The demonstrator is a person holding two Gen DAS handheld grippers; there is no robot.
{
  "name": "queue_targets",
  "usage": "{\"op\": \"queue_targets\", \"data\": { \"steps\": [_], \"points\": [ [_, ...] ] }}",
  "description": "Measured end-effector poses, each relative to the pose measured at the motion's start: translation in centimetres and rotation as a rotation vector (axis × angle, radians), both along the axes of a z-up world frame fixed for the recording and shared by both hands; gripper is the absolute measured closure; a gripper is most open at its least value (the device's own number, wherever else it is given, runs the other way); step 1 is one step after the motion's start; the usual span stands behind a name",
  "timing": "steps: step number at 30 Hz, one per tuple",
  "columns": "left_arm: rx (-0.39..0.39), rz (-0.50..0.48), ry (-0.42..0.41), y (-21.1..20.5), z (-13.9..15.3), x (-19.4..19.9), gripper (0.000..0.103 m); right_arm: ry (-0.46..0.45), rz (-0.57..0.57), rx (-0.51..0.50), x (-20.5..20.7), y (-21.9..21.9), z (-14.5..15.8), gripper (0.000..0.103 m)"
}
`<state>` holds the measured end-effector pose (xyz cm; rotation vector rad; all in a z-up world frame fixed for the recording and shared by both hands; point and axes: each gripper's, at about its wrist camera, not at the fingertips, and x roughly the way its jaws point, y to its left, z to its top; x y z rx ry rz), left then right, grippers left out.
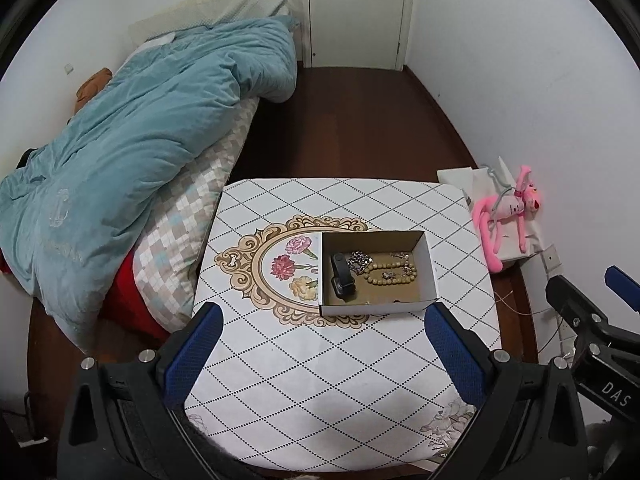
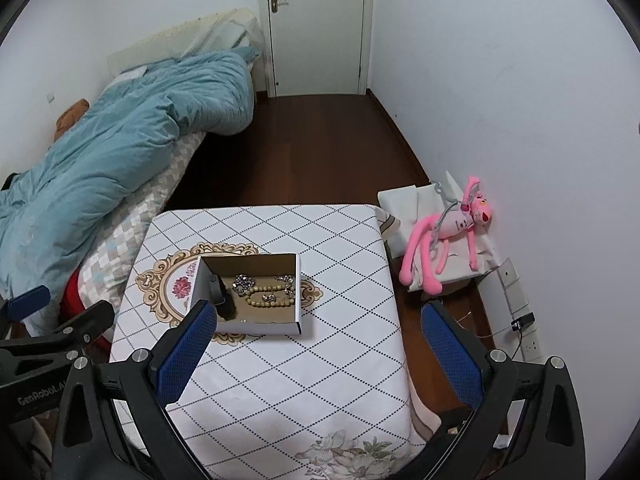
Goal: Organize jewelry
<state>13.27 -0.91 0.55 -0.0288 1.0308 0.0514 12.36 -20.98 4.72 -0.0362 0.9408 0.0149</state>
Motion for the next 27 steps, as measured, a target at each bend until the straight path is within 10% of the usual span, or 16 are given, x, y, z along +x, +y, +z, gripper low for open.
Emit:
{"op": "queue_targets", "data": {
  "steps": [27],
  "points": [
    [0.016,0.012,0.058,0.7,-0.7,1.9,0.000,0.098,0.033,-0.024,2.7,1.0,-1.9,0.000]
  ]
}}
